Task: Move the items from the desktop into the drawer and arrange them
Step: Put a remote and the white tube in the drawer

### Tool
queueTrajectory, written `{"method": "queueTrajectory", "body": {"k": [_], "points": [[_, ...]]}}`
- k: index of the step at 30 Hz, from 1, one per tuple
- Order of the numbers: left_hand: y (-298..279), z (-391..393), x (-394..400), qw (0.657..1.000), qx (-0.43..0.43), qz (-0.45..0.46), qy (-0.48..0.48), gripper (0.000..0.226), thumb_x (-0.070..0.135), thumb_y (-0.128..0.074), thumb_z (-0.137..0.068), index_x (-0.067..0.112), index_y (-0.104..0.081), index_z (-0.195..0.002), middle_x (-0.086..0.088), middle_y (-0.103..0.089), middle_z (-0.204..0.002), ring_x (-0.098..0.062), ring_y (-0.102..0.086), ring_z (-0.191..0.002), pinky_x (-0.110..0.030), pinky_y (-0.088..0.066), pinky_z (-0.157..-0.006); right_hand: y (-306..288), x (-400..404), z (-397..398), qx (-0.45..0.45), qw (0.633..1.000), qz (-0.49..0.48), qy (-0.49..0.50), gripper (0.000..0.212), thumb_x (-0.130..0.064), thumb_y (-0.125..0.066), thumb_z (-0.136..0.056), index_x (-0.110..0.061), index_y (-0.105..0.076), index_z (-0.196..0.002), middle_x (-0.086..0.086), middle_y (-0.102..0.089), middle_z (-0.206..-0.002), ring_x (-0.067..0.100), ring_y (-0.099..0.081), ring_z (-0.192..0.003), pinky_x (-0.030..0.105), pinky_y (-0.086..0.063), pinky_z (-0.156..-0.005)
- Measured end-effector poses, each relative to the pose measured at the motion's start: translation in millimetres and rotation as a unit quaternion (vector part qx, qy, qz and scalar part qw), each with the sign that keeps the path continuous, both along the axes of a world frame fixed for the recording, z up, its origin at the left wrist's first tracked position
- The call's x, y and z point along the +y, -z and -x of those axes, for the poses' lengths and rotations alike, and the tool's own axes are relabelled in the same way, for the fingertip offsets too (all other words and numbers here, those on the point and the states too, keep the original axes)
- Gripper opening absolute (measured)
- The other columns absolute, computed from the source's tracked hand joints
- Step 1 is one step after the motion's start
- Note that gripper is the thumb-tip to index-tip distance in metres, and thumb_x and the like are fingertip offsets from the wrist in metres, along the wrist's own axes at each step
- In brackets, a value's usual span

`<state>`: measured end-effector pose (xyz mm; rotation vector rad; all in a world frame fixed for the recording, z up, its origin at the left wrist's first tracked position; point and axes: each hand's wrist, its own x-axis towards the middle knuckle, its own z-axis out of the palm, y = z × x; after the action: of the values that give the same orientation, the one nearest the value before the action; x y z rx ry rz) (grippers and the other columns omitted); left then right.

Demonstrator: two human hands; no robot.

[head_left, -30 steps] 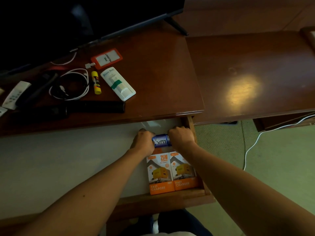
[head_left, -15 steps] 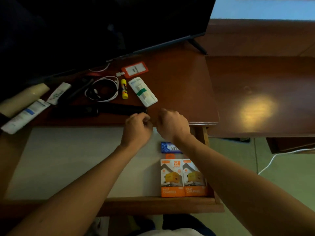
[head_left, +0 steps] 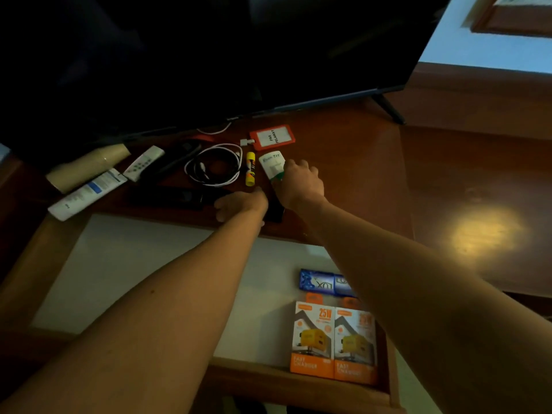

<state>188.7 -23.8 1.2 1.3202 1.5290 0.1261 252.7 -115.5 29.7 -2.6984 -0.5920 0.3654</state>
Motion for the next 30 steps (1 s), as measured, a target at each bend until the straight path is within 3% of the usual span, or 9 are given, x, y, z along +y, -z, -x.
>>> {"method": "queueTrajectory", "body": {"k": [4, 7, 12, 16, 20, 25, 28, 30], "points": [[20, -12, 9, 0.999, 0.029, -0.003, -0.03, 0.08, 0.04, -0.083, -0.067, 0.01, -0.036, -0.125, -0.021, -0.051, -0.124, -0.038, -0.062, -0.092, -0.047, -0.061, -0.072, 10, 3, -5, 0.015, 1.0, 0.009, 0.0, 0.065, -0.043, -0.066, -0.091, -0.013, -0.041, -0.142, 0.013, -0.048, -0.139, 0.036, -0.045, -0.129, 0.048, -0.046, -0.101], [30, -17, 11, 0.999, 0.032, -0.004, -0.017, 0.079, 0.031, -0.082, -0.061, 0.01, -0.04, -0.125, -0.022, -0.053, -0.123, -0.041, -0.063, -0.089, -0.05, -0.062, -0.067, 14, 4, -6, -0.001, 1.0, 0.015, -0.008, 0.069, -0.042, -0.069, -0.09, -0.011, -0.039, -0.143, 0.014, -0.048, -0.139, 0.035, -0.045, -0.129, 0.046, -0.047, -0.101], [33, -13, 14, 0.999, 0.031, -0.017, 0.003, 0.078, 0.037, -0.084, -0.057, 0.007, -0.052, -0.122, -0.019, -0.057, -0.117, -0.037, -0.061, -0.074, -0.049, -0.061, -0.058, 10, 3, -8, -0.002, 0.999, 0.026, -0.024, 0.071, -0.039, -0.073, -0.087, -0.008, -0.041, -0.141, 0.015, -0.051, -0.136, 0.035, -0.05, -0.125, 0.043, -0.048, -0.099], [28, -1, 8, 0.998, 0.033, -0.035, 0.046, 0.085, 0.043, -0.081, -0.052, 0.006, -0.056, -0.124, -0.016, -0.058, -0.12, -0.039, -0.065, -0.084, -0.05, -0.062, -0.063, 6, -8, 1, 0.009, 1.0, 0.027, 0.002, 0.073, -0.041, -0.075, -0.085, -0.007, -0.041, -0.14, 0.016, -0.053, -0.133, 0.036, -0.053, -0.122, 0.044, -0.051, -0.095], [31, 21, 3, 0.994, 0.027, -0.039, 0.095, 0.082, 0.052, -0.069, -0.044, 0.008, -0.062, -0.113, -0.017, -0.065, -0.108, -0.037, -0.068, -0.081, -0.051, -0.062, -0.066, 9, -29, 19, 0.021, 0.999, 0.011, 0.031, 0.072, -0.043, -0.075, -0.084, -0.009, -0.043, -0.139, 0.015, -0.055, -0.13, 0.036, -0.056, -0.118, 0.045, -0.054, -0.094], [15, 66, -15, 0.99, 0.001, -0.023, 0.142, 0.072, 0.046, -0.071, -0.048, 0.011, -0.062, -0.11, -0.015, -0.064, -0.108, -0.034, -0.068, -0.076, -0.051, -0.062, -0.065, 7, -47, 58, 0.046, 0.996, -0.014, 0.07, 0.072, -0.044, -0.076, -0.082, -0.01, -0.043, -0.136, 0.013, -0.055, -0.127, 0.034, -0.057, -0.116, 0.045, -0.053, -0.094], [1, 97, -30, 0.975, 0.005, -0.058, 0.214, 0.062, 0.046, -0.076, -0.06, 0.014, -0.06, -0.111, -0.011, -0.062, -0.111, -0.031, -0.067, -0.086, -0.043, -0.061, -0.073, 7, -55, 89, 0.061, 0.993, -0.039, 0.092, 0.073, -0.048, -0.077, -0.08, -0.013, -0.043, -0.135, 0.012, -0.055, -0.127, 0.033, -0.058, -0.114, 0.047, -0.055, -0.093], [2, 118, -37, 0.957, 0.011, -0.1, 0.273, 0.056, 0.041, -0.08, -0.071, 0.016, -0.056, -0.115, -0.006, -0.06, -0.113, -0.028, -0.067, -0.091, -0.037, -0.057, -0.071, 7, -60, 112, 0.064, 0.992, -0.05, 0.096, 0.072, -0.048, -0.076, -0.08, -0.014, -0.041, -0.134, 0.012, -0.055, -0.127, 0.032, -0.059, -0.112, 0.044, -0.055, -0.091]]}}
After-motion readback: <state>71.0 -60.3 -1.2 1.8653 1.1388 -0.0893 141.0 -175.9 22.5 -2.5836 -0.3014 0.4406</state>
